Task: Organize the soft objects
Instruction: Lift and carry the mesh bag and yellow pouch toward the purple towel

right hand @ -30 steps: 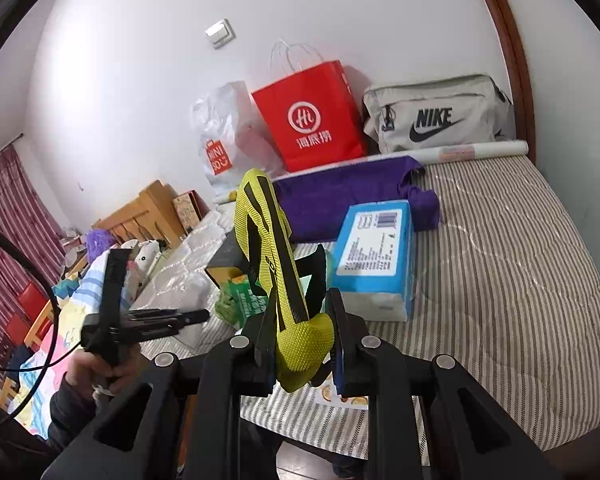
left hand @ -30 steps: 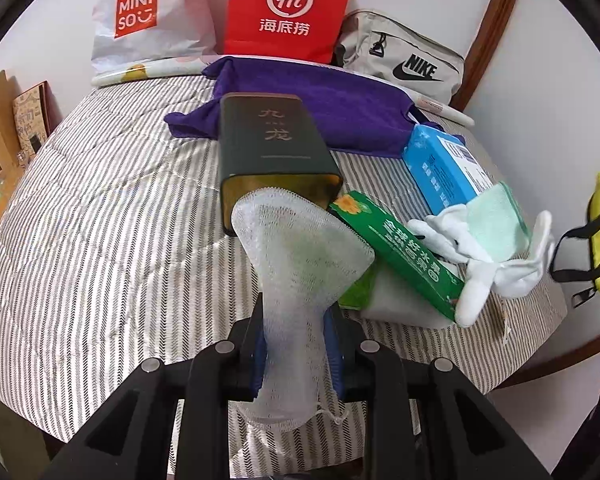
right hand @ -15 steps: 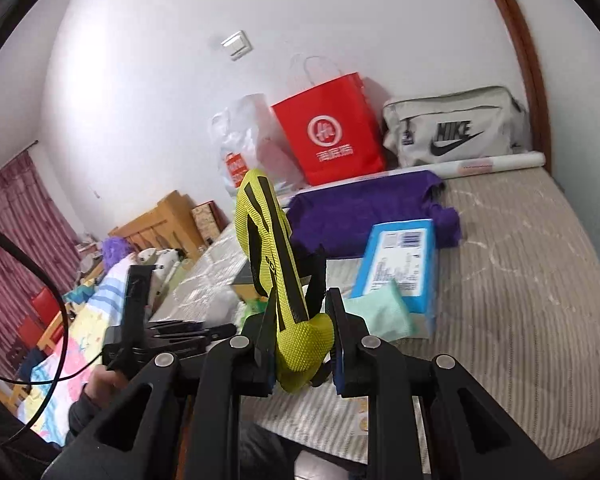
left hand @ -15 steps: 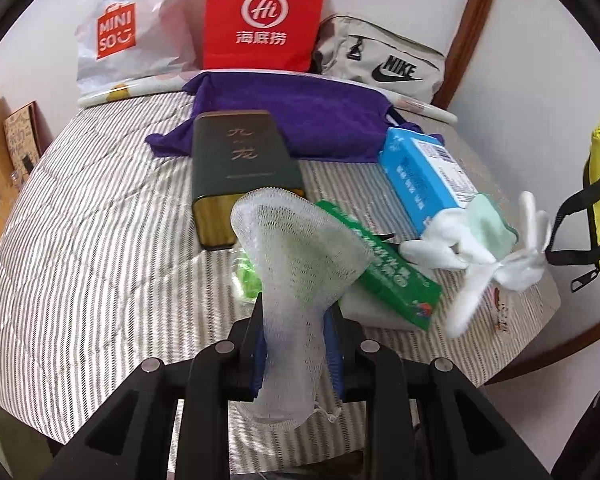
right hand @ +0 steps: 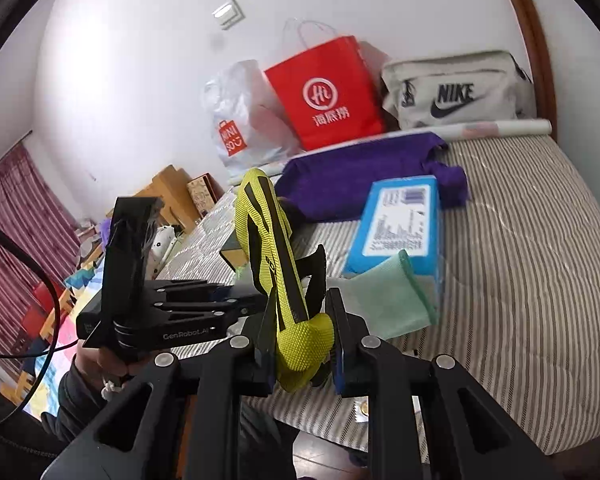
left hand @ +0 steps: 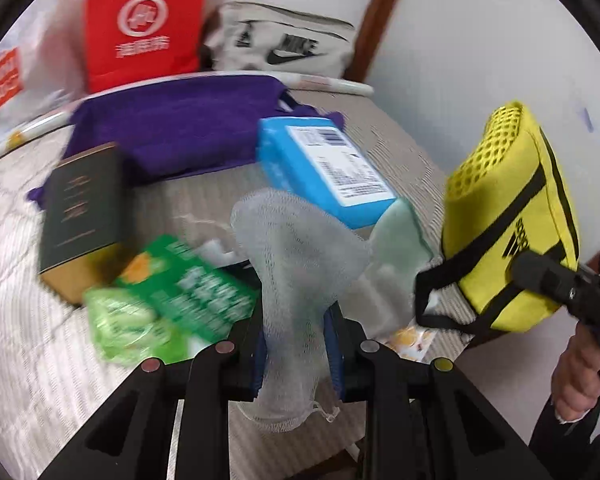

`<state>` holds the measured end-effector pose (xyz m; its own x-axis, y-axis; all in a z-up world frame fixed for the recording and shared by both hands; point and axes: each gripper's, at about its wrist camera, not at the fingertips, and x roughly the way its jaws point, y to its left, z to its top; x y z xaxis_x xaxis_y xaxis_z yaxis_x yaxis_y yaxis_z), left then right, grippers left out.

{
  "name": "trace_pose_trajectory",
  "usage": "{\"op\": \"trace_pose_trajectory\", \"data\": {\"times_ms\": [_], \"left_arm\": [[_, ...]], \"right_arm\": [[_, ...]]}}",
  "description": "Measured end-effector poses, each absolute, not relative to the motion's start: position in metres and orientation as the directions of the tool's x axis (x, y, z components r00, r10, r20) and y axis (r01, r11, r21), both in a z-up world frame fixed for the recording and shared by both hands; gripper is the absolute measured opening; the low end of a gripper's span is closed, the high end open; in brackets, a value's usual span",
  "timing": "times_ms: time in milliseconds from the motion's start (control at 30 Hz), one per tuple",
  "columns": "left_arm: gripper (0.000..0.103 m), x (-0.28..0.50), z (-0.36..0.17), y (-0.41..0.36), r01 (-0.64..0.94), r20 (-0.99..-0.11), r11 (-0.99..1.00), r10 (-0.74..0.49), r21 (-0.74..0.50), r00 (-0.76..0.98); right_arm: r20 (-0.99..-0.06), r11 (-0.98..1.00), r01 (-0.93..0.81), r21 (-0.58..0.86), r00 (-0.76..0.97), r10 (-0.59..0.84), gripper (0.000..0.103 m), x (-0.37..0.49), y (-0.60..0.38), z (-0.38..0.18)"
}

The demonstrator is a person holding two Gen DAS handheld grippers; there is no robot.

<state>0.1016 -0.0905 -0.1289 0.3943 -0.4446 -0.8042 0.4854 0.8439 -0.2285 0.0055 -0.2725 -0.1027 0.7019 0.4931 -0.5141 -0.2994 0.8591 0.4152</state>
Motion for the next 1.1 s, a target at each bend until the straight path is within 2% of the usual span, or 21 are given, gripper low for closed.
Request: {"op": "trace_pose_trajectory", "data": {"times_ms": [133, 367, 867, 1100], "left_arm": [[0.024, 0.112, -0.145, -0.115, 0.504, -0.835, 0.831, -0.438, -0.234, 0.334], [0.019, 0.121, -0.159, -0.136, 0.5, -0.874, 0.85, -0.362, -0.165, 0.325], [0.018, 0.132, -0.166, -0.137, 0.486, -0.883, 0.854, -0.361, -0.184, 0.3], [0.018, 0.142, -0.156, -0.13, 0.469, -0.878, 0.858, -0.376, -0.209, 0.296]], "right_arm": [[-0.513, 0.847, -0.288, 0.447, 0.693, 0.506, 0.021, 0.01, -0.282, -0.111], [-0.494, 0.82, -0.294, 0.491, 0.682, 0.54, 0.021, 0.014, -0.298, -0.117], [-0.423, 0.849, -0.282, 0.447, 0.77, 0.479, 0.02, 0.007, -0.334, -0.072], [-0.429, 0.852, -0.288, 0.438, 0.766, 0.479, 0.02, 0.034, -0.333, -0.061]]}}
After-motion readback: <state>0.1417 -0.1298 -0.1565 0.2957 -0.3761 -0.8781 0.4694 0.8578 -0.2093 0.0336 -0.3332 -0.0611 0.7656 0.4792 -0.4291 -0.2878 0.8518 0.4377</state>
